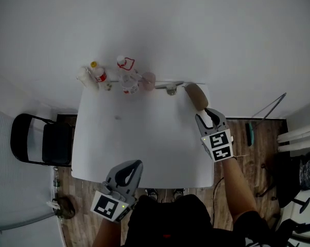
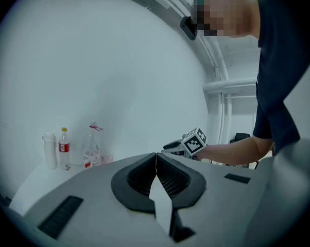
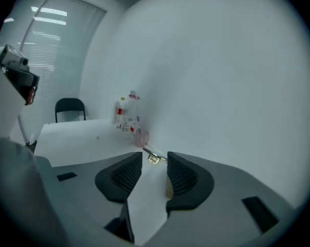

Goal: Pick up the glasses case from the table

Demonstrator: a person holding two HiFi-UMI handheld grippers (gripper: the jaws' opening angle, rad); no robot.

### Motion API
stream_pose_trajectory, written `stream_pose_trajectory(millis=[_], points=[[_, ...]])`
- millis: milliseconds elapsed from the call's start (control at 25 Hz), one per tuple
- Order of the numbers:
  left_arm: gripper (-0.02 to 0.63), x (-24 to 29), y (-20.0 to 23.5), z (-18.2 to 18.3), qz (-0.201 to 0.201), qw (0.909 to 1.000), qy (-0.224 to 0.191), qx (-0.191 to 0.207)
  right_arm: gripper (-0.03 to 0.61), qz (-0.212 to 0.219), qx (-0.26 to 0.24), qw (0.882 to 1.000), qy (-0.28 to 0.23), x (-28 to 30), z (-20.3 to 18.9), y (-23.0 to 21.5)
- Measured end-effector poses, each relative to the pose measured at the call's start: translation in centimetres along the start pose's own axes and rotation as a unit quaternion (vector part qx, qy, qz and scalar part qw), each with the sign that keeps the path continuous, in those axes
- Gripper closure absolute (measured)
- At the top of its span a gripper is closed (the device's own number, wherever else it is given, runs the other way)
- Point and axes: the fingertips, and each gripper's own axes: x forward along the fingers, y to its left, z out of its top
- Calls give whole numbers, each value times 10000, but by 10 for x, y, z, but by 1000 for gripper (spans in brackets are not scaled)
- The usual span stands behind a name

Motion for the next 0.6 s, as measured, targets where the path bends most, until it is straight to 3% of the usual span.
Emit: stream_pose_trajectory(millis=[280,600], points=[[593,24,3,-10,396,9990,98,-196,270,104,437,9954,851,93,-74,-44],[594,35,20,-37,851,9943,460,-438,193,-7,1744,9700,1692,196,-148,-98]])
